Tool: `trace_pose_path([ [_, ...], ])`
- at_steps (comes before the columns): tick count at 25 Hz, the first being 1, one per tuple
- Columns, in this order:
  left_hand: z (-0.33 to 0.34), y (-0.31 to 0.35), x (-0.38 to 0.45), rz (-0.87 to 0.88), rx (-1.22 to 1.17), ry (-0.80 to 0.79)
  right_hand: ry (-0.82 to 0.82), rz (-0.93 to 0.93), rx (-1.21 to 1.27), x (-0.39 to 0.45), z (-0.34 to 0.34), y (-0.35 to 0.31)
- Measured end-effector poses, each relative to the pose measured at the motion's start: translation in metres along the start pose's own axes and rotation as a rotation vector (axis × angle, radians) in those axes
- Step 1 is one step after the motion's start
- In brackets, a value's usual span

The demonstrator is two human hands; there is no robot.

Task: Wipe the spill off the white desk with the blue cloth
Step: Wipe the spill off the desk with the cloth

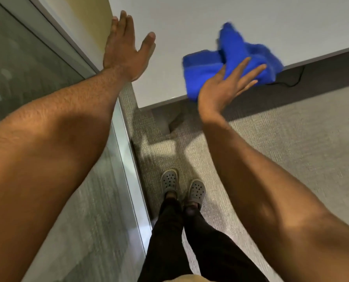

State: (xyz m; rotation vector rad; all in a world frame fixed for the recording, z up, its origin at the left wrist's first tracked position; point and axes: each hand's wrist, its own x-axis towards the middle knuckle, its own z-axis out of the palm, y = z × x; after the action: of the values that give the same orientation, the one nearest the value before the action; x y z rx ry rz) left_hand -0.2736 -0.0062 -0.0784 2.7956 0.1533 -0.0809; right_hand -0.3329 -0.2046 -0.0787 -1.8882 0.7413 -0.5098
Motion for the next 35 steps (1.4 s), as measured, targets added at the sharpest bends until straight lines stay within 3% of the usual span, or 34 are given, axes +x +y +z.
trace_pose_path([
  [3, -0.002, -0.002, 0.001, -0.013, 0.000, -0.004, -0.018, 0.019, 0.045, -0.024, 0.008, -0.005],
  [8, 0.002, -0.001, 0.013, -0.011, -0.018, -0.016, -0.234, -0.085, 0.052, -0.149, 0.026, -0.019],
  [10, 0.000, -0.004, 0.014, -0.015, 0.007, -0.005, -0.276, -0.127, 0.043, -0.155, 0.024, -0.016],
  [16, 0.006, 0.000, 0.007, -0.028, 0.030, 0.009, 0.076, -0.003, 0.089, -0.030, 0.016, -0.001],
  [22, 0.002, 0.001, 0.012, -0.024, 0.046, -0.004, -0.179, 0.074, -0.016, -0.140, 0.035, -0.027],
  [24, 0.002, 0.001, 0.010, -0.024, 0.037, -0.009, -0.162, 0.031, -0.020, -0.106, 0.027, -0.013],
  [27, 0.002, -0.002, 0.007, -0.034, 0.048, -0.013, -0.005, -0.014, -0.068, 0.005, -0.001, 0.009],
  [31, 0.003, 0.001, 0.007, -0.024, 0.032, -0.016, 0.058, 0.111, -0.340, 0.140, -0.043, 0.018],
  [33, 0.002, 0.001, 0.007, -0.020, 0.011, -0.022, 0.028, 0.131, -0.452, 0.150, -0.047, 0.015],
  [35, 0.002, 0.001, 0.008, -0.016, -0.002, -0.032, -0.035, 0.030, -0.526, 0.120, -0.041, 0.010],
])
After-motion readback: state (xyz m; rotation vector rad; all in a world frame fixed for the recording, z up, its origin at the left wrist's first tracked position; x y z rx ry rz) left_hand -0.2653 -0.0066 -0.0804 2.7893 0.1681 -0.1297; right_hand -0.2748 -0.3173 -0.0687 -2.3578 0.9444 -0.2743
